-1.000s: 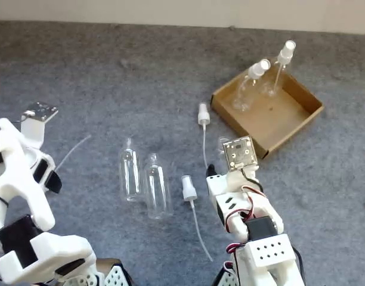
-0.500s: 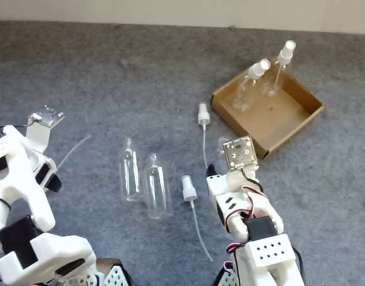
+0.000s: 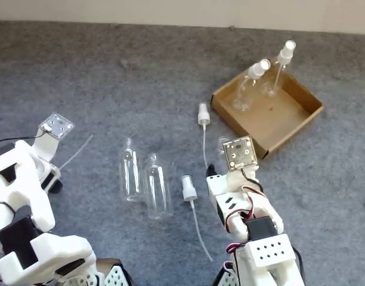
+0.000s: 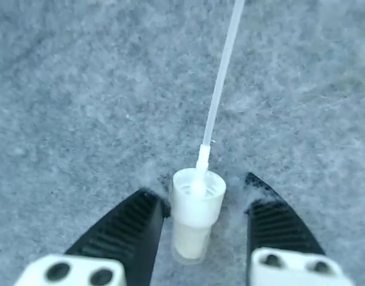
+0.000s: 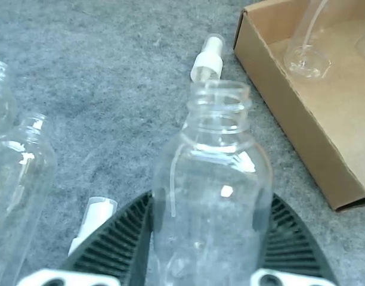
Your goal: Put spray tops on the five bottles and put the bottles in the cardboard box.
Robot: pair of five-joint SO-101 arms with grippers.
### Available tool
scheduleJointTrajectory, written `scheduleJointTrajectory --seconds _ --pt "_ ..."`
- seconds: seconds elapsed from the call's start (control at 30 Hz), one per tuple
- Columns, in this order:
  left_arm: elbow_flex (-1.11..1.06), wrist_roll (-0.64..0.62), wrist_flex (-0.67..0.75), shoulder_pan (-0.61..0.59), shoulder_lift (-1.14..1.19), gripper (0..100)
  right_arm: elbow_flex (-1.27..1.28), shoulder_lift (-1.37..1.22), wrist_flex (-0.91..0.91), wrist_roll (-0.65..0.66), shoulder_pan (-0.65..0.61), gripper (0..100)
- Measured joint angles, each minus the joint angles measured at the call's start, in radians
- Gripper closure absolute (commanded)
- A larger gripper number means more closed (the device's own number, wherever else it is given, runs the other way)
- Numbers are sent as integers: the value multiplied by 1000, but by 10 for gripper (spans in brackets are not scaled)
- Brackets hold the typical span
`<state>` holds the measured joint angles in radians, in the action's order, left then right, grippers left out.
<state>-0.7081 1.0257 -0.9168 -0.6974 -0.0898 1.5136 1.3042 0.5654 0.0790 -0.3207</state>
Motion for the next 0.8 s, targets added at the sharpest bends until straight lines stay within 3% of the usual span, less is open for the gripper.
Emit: scheduleJointTrajectory --seconds 0.17,0.33,0.8 --pt "-14 35 8 2 0 860 0 0 0 0 0 807" --pt "-14 40 8 2 0 981 0 0 0 0 0 807" --pt "-64 41 15 3 -25 982 0 0 0 0 -2 807"
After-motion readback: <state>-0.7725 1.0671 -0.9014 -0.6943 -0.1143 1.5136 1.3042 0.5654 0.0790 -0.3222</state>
